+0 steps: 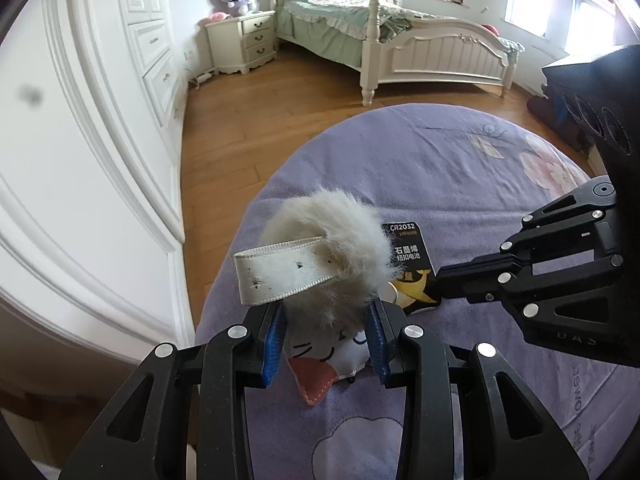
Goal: Collect trash
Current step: 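Grasp the black-and-yellow battery card with the right gripper while the left holds the plush toy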
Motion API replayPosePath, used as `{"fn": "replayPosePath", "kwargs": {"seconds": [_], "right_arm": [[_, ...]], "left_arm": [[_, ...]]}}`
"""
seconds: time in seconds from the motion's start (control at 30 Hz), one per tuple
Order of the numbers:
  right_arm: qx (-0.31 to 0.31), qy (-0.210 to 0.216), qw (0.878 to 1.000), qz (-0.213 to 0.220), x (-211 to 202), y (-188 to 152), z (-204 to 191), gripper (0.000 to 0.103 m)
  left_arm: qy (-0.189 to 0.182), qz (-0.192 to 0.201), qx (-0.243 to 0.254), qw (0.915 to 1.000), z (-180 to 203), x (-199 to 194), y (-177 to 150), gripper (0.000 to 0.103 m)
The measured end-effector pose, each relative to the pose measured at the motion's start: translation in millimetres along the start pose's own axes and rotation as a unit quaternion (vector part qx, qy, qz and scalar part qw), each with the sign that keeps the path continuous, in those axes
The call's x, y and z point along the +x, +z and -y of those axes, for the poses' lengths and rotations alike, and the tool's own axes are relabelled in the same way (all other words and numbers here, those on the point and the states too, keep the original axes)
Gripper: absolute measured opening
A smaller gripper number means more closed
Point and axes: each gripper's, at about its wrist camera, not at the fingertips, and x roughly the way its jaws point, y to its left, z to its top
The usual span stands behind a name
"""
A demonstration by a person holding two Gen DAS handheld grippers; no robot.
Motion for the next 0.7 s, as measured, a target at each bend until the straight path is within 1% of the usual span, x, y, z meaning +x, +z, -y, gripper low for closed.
{"fn": "replayPosePath", "kwargs": {"seconds": [0.03,0.07,0.1,0.13,0.17,0.2,0.23,0.27,0.3,0.37,0.4,0.43,0.47,0.5,0.53,0.57,0.6,0.63,0.67,0.7], "right_arm": [[-0.001,0.002,1.0,0.002,-0.9,0.4,-0.7,0.0],[0.004,-0.001,1.0,0.009,-6.5,-6.0,-1.3,0.002],[0.015,0.002,1.0,0.013,-9.8,-4.6,4.9,0.007],[0.03,0.017,0.999,0.007,-8.9,0.8,19.4,0.007],[0.048,0.029,0.998,0.002,-9.0,8.3,33.5,0.016],[0.057,0.041,0.998,0.005,-10.4,13.8,40.8,0.046],[0.062,0.06,0.996,0.005,-11.1,19.7,48.4,0.068],[0.056,0.06,0.997,0.001,-10.3,26.9,53.5,0.097],[0.042,0.049,0.998,0.001,-9.7,31.8,54.0,0.098],[-0.003,0.05,0.999,-0.014,-1.7,43.0,49.8,0.098],[-0.024,0.043,0.998,-0.027,4.9,46.2,47.6,0.098],[-0.065,0.019,0.997,-0.041,14.7,48.6,37.3,0.098],[-0.104,0.02,0.993,-0.055,21.8,47.1,27.6,0.097],[-0.149,0.011,0.987,-0.062,29.1,43.7,13.9,0.092],[-0.189,-0.003,0.98,-0.057,33.1,40.9,10.0,0.09],[-0.206,0.004,0.977,-0.055,34.6,41.2,5.8,0.083],[-0.21,0.005,0.976,-0.054,34.6,43.9,7.8,0.066],[-0.205,0.016,0.977,-0.05,33.5,49.7,11.4,0.063],[-0.187,0.034,0.98,-0.053,31.4,53.7,15.8,0.032],[-0.174,0.05,0.982,-0.063,30.7,58.4,23.1,0.004]], "left_arm": [[-0.001,0.0,-0.001,1.0,0.8,-1.8,-1.9,0.036],[-0.002,0.0,-0.005,1.0,-0.4,-3.8,-2.8,0.036],[-0.003,0.0,-0.006,1.0,-2.2,-4.8,-4.6,0.036],[-0.002,-0.001,-0.007,1.0,-3.1,-5.0,-4.7,0.036],[-0.002,-0.001,-0.005,1.0,-3.8,-5.3,-6.1,0.036],[0.0,-0.001,-0.001,1.0,-2.5,-5.7,-7.5,0.036],[0.004,-0.002,0.003,1.0,-1.1,-5.9,-8.7,0.036],[0.006,-0.002,0.007,1.0,-0.4,-5.9,-8.2,0.036],[0.008,-0.002,0.012,0.9999,0.8,-5.8,-8.8,0.036],[0.01,-0.002,0.019,0.9998,1.8,-5.4,-9.0,0.036],[0.01,-0.003,0.021,0.9997,1.5,-4.7,-8.8,0.036],[0.009,-0.005,0.02,0.9998,0.5,-3.4,-8.5,0.036],[0.006,-0.007,0.018,0.9998,-0.4,-1.8,-7.8,0.036],[0.005,-0.008,0.017,0.9998,-1.1,-0.3,-7.9,0.037],[0.02,-0.006,0.04,0.999,3.7,2.2,-9.9,0.037],[0.025,-0.003,0.047,0.9986,6.3,2.8,-10.9,0.038],[0.022,-0.002,0.039,0.999,5.0,3.4,-10.7,0.038],[0.021,-0.003,0.038,0.9991,4.1,3.9,-10.2,0.038],[0.018,-0.005,0.038,0.9991,3.4,4.7,-9.0,0.038],[0.017,-0.006,0.037,0.9992,2.5,4.9,-9.0,0.038]]}}
